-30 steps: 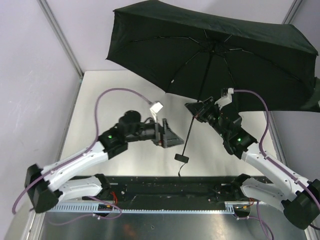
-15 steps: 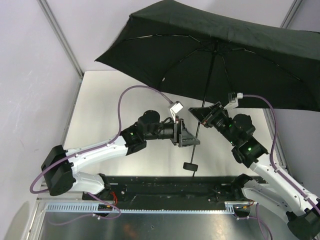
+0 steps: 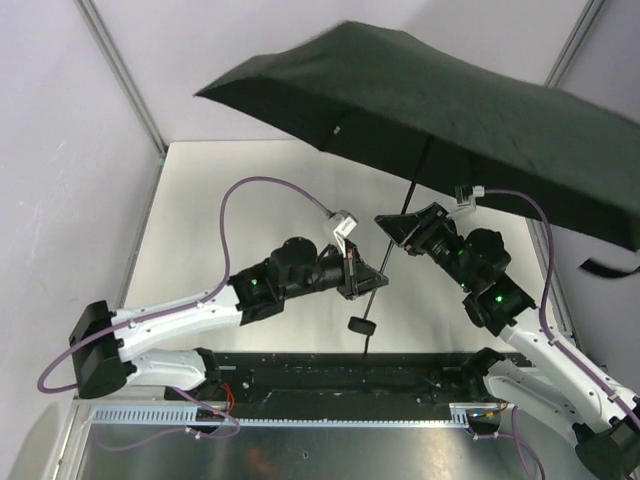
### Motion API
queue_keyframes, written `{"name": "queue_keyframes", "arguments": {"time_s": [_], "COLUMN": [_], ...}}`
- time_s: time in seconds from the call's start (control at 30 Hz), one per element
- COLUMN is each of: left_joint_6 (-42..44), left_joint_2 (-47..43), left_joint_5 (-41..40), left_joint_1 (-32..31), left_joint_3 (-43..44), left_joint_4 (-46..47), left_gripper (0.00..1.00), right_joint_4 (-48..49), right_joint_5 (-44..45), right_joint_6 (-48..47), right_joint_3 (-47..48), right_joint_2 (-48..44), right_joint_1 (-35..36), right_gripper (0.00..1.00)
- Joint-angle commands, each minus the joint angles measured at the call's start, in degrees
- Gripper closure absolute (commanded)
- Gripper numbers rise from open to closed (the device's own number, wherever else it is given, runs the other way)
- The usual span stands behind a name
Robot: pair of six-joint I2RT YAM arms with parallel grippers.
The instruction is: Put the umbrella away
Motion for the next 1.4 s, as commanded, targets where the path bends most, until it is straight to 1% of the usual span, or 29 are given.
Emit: {"name": "queue_keyframes", "arguments": {"time_s": [0.0,0.07,0.13,0.2,0.27,0.3,0.37,0.4,0.43,0.47,0.5,0.53,0.6,0.63,0.67,0.7,0.77,0.83,0.93,1.03,1.07,1.1,1.13,1.17,1.23,1.27,1.3,1.33,1.37], "left_joint_6": [13.6,15.5,16.9,17.8,18.2,18.0,16.9,16.2,15.5,15.0,14.9,14.9,14.0,12.3,10.3,8.1,5.5,5.3,6.0,6.2,6.7,7.4,8.2,8.9,9.9,10.3,10.5,10.7,10.7], "left_joint_2": [-5.5,-6.1,-5.9,-4.9,-4.0,-3.8,-3.6,-3.7,-3.8,-4.0,-4.5,-5.0,-6.3,-7.2,-7.9,-8.5,-9.1,-8.9,-7.4,-5.7,-5.1,-4.7,-4.5,-4.6,-5.0,-5.2,-5.3,-5.4,-5.4], "left_joint_5": [-27.9,-37.6,-45.4,-52.8,-57.7,-59.3,-60.9,-61.2,-60.9,-60.2,-58.5,-56.1,-48.8,-42.7,-36.7,-31.5,-22.7,-16.4,-10.3,-7.5,-6.8,-6.6,-6.8,-7.7,-10.1,-11.2,-12.9,-14.5,-15.8], "left_joint_1": [-6.7,-10.4,-13.4,-16.0,-17.9,-18.6,-19.4,-19.5,-19.6,-19.7,-19.6,-19.4,-17.5,-15.7,-13.4,-11.1,-7.1,-5.1,-4.4,-4.0,-3.9,-3.9,-3.8,-3.8,-3.8,-3.9,-4.0,-4.2,-4.5], "left_joint_3": [1.1,1.6,2.3,3.3,3.9,4.1,4.2,4.2,4.0,3.8,3.5,3.2,2.4,1.8,0.7,-0.3,-2.5,-4.7,-5.4,-4.9,-4.5,-4.1,-3.8,-3.5,-3.2,-3.2,-3.0,-2.9,-2.7], "left_joint_4": [-5.1,-7.1,-8.3,-9.3,-9.6,-9.7,-10.5,-10.9,-11.1,-11.2,-11.2,-11.2,-11.2,-11.2,-11.0,-10.7,-8.7,-4.6,-1.2,-0.4,-0.4,-0.4,-0.6,-0.9,-1.8,-2.2,-2.8,-3.3,-3.8], "left_gripper": [1.0,1.0,1.0,1.0,1.0,1.0,1.0,1.0,1.0,1.0,0.98,0.88,0.51,0.36,0.26,0.21,0.16,0.14,0.11,0.09,0.11,0.16,0.25,0.38,0.67,0.8,0.9,0.95,0.98], "right_joint_4": [-3.1,-6.5,-7.9,-8.2,-7.7,-7.1,-5.4,-4.5,-3.1,-1.4,0.7,2.8,7.5,10.6,14.0,17.1,21.5,25.6,33.1,36.7,37.3,37.9,38.3,38.0,34.6,32.0,29.1,26.5,24.1], "right_joint_5": [3.2,5.4,7.6,9.8,11.7,12.8,13.4,13.1,12.2,10.5,8.4,5.2,-1.8,-5.7,-9.0,-12.0,-15.5,-17.7,-19.4,-20.7,-21.2,-21.8,-22.4,-22.6,-20.8,-18.8,-16.6,-14.6,-12.7], "right_joint_6": [-3.8,-6.1,-7.7,-8.4,-8.5,-8.5,-8.5,-8.8,-9.5,-10.5,-11.9,-12.9,-12.4,-10.7,-8.4,-6.3,-3.3,-0.6,3.7,5.6,5.8,5.9,6.0,6.0,5.2,4.6,3.7,2.9,2.2], "right_joint_3": [4.9,7.7,10.2,11.7,12.5,12.7,12.7,12.8,12.8,12.8,12.7,12.6,11.9,10.9,9.8,9.0,7.9,6.6,4.1,3.3,3.2,3.2,3.1,3.1,3.2,3.3,3.5,3.9,4.5], "right_joint_2": [1.8,4.2,6.6,8.6,10.0,10.6,11.6,12.1,12.4,12.7,13.0,13.2,13.4,13.4,13.4,13.4,13.5,13.6,13.9,14.0,14.0,14.1,14.1,13.9,13.0,12.4,11.9,11.4,11.2], "right_joint_1": [-0.4,-0.2,0.2,0.9,1.5,1.9,2.2,2.3,2.3,2.3,2.3,1.8,-0.1,-1.7,-3.0,-3.8,-4.5,-4.5,-4.6,-4.7,-4.7,-4.6,-4.6,-4.7,-4.7,-4.7,-4.7,-4.7,-4.7], "right_gripper": [0.51,0.44,0.41,0.39,0.41,0.43,0.56,0.68,0.84,0.92,0.96,0.98,1.0,1.0,1.0,1.0,1.0,1.0,1.0,1.0,1.0,1.0,1.0,1.0,1.0,0.97,0.89,0.81,0.72]}}
